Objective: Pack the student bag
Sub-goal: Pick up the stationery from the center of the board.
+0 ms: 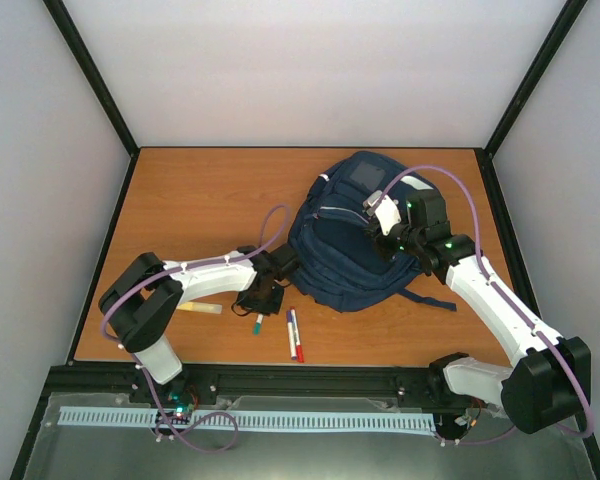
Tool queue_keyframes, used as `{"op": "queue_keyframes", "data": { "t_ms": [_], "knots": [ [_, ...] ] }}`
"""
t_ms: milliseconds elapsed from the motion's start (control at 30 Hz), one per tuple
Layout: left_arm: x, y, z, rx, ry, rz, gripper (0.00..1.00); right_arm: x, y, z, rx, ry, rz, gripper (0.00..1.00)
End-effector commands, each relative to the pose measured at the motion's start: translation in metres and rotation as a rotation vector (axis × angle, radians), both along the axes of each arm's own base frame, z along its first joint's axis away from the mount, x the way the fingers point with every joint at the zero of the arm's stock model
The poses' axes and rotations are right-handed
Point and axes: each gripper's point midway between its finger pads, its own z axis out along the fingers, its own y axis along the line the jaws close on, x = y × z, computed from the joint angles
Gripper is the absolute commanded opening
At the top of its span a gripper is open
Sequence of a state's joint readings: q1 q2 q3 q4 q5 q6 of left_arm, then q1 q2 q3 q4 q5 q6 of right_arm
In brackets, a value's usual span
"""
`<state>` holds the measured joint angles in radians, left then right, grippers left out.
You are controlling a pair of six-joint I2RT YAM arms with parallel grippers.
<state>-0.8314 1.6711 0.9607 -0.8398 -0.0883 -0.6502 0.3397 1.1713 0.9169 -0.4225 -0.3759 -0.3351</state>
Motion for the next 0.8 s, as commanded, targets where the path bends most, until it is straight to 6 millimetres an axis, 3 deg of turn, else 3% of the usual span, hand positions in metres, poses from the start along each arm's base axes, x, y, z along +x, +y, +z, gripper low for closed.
{"op": "queue_keyframes", "data": {
  "t_ms": [0, 167, 333, 433, 667, 767],
  "knots": [
    [-0.010, 0.008, -0.008, 0.032, 0.041, -0.009, 0.13, 0.003, 0.005, 0.024, 0.048, -0.088, 0.030, 0.03],
    [-0.010, 0.007, -0.003, 0.026, 0.035, -0.009, 0.04, 0.003, 0.005, 0.026, 0.050, -0.091, 0.031, 0.03],
    [-0.003, -0.006, 0.033, -0.075, -0.025, 0.002, 0.03, 0.001, 0.004, 0.029, 0.055, -0.101, 0.031, 0.03],
    [0.004, -0.032, 0.067, -0.238, -0.078, -0.022, 0.03, 0.001, 0.004, 0.031, 0.055, -0.107, 0.028, 0.03],
    [0.018, -0.114, 0.154, -0.802, -0.209, -0.052, 0.01, 0.000, 0.005, 0.032, 0.065, -0.103, 0.031, 0.03],
    [0.030, -0.139, 0.180, -0.963, -0.236, -0.015, 0.01, 0.000, 0.005, 0.032, 0.068, -0.102, 0.029, 0.03]
  ]
}}
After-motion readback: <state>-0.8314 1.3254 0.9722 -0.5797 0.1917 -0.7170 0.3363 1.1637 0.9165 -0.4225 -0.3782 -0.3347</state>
